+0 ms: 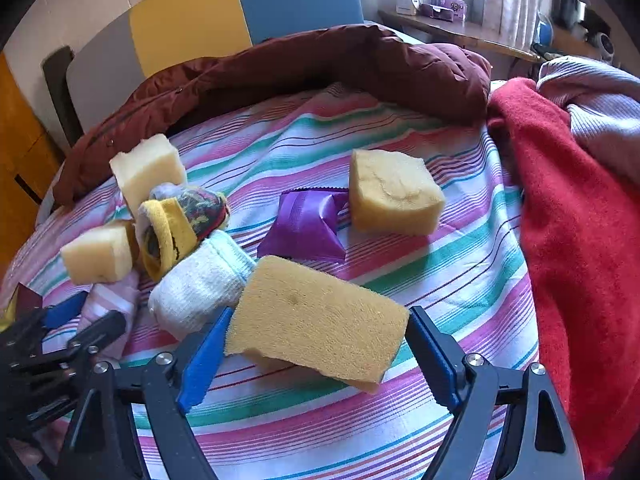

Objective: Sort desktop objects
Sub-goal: 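Grasp the pink striped sock with the left tool while the right tool grasps a yellow sponge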

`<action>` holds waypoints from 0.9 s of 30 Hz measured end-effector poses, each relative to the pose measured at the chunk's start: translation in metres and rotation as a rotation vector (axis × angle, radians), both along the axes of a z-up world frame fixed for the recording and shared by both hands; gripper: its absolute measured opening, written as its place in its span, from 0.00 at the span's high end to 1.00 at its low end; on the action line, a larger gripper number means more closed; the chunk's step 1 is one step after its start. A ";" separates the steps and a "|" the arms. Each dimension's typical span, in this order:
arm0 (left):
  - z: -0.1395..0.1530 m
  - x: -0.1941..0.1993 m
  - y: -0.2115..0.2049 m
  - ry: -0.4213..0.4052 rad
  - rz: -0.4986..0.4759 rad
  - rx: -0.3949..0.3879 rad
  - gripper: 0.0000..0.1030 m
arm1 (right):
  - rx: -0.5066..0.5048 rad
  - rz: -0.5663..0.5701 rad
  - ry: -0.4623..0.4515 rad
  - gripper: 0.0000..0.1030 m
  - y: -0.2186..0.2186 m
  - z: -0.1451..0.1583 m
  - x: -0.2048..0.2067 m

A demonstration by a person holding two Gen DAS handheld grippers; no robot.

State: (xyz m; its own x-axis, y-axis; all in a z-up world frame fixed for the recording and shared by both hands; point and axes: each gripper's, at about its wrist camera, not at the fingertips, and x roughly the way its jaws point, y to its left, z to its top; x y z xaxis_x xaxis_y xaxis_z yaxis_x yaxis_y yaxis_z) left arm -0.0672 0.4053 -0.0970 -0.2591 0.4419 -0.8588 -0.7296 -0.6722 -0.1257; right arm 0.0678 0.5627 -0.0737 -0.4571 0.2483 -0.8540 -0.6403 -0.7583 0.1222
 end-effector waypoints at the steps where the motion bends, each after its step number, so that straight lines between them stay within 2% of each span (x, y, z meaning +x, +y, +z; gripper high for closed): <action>1: -0.001 0.000 0.001 0.014 0.001 0.003 0.34 | -0.002 0.000 0.004 0.16 0.000 0.000 0.000; 8: -0.005 0.009 0.006 0.088 -0.007 -0.032 0.33 | 0.016 0.026 -0.008 0.22 -0.003 0.000 -0.002; 11: -0.006 0.014 0.005 0.128 -0.008 -0.041 0.36 | 0.018 0.027 -0.013 0.23 -0.004 0.001 -0.003; 14: -0.002 0.012 0.000 0.107 0.011 -0.038 0.45 | 0.011 0.022 -0.016 0.24 -0.002 0.000 -0.001; 16: 0.000 0.011 -0.004 0.094 0.021 -0.030 0.55 | 0.008 0.021 -0.018 0.24 -0.003 0.000 -0.001; 19: 0.002 0.010 -0.012 0.074 0.037 -0.011 0.63 | 0.008 0.023 -0.026 0.24 -0.003 -0.001 -0.002; 22: 0.005 0.015 -0.023 0.048 0.051 0.015 0.66 | 0.007 0.025 -0.027 0.25 -0.002 0.001 -0.003; 27: 0.009 0.038 -0.040 0.049 0.047 0.022 0.66 | 0.027 0.028 -0.028 0.26 -0.004 0.005 -0.003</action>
